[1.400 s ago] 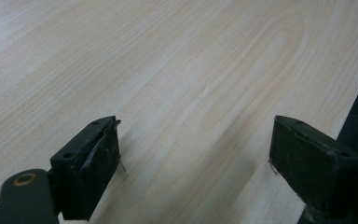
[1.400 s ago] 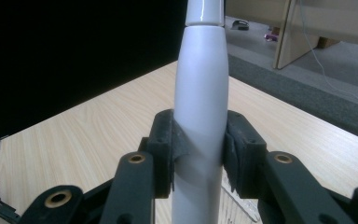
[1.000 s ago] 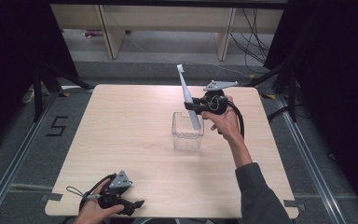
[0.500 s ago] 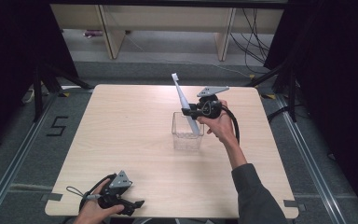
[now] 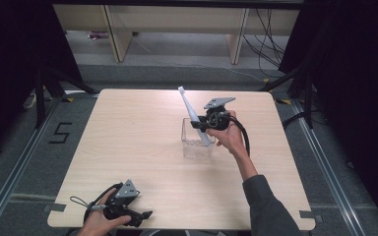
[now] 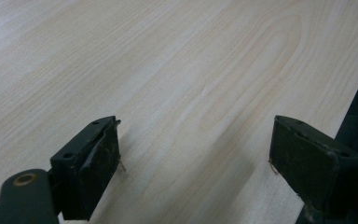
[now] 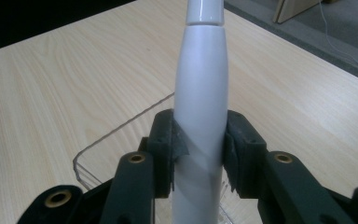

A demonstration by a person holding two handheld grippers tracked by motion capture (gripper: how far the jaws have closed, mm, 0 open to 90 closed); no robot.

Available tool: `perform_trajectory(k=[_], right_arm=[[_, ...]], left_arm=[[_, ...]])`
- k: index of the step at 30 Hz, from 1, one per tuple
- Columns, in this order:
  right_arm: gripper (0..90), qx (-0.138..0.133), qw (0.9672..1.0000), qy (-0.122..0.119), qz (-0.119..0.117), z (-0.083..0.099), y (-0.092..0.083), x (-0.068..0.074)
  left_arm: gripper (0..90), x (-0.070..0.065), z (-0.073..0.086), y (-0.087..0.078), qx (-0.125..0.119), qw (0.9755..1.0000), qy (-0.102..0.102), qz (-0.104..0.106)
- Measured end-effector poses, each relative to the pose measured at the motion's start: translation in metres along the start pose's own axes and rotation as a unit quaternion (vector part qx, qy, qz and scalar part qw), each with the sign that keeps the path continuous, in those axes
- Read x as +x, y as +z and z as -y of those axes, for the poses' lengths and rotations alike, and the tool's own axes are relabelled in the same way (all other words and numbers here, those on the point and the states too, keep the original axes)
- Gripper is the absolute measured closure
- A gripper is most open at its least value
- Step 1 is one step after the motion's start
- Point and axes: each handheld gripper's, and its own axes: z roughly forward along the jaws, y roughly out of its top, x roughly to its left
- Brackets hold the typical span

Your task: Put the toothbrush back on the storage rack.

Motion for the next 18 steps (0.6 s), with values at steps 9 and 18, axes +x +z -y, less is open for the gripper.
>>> perform_trajectory(k=[9, 18], right_arm=[[66.3, 0.016, 0.9998, -0.011, 0.004, 0.004, 0.010, 0.002], [66.3, 0.037, 0.9992, -0.014, 0.005, 0.006, 0.017, 0.005]], left_arm=[[15.3, -0.001, 0.000, 0.001, -0.001, 1.0000, -0.007, 0.000], [15.4, 0.000, 0.000, 0.000, -0.004, 1.0000, -0.002, 0.002]])
